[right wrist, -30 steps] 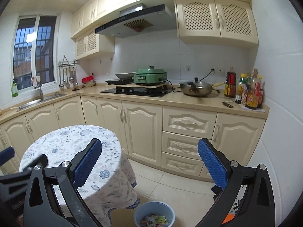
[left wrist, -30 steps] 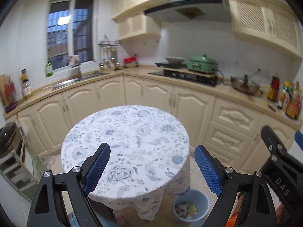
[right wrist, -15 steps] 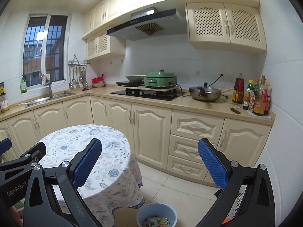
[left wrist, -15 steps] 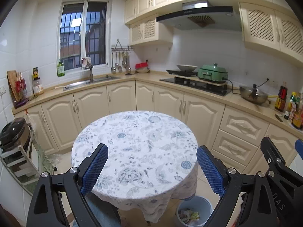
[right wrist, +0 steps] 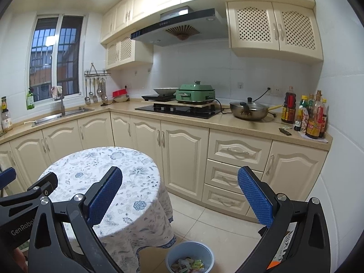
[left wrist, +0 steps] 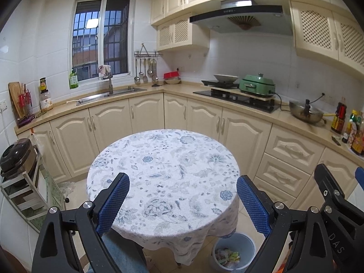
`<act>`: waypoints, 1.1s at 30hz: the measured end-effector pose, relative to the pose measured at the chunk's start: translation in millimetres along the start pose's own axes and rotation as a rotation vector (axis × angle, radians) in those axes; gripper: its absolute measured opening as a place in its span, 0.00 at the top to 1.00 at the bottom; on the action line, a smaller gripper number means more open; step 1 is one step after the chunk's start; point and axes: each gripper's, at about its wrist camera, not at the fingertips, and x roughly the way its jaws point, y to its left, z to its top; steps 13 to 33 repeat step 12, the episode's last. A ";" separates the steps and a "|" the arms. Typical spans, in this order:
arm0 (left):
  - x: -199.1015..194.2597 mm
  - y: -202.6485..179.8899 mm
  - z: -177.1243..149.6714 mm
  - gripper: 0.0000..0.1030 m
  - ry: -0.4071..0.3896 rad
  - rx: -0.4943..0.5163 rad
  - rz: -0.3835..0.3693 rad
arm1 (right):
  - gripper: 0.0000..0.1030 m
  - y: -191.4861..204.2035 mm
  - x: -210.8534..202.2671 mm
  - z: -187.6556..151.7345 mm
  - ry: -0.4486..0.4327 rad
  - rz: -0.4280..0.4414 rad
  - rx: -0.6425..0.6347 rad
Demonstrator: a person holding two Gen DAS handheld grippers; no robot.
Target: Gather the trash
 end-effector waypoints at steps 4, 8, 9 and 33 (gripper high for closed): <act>0.2 -0.5 -1.3 0.10 -0.005 -0.001 0.001 | 0.00 0.3 1.1 0.1 0.005 0.000 -0.001; 1.4 -0.1 -2.1 0.10 0.000 0.000 -0.008 | 0.00 0.0 2.1 0.1 0.010 -0.003 0.000; 0.3 0.3 -3.7 0.10 -0.001 -0.002 -0.010 | 0.00 -0.5 2.2 -0.1 0.011 -0.004 0.002; 0.1 2.4 -4.1 0.04 -0.005 -0.009 -0.009 | 0.00 -2.4 3.7 -0.2 0.018 -0.010 0.010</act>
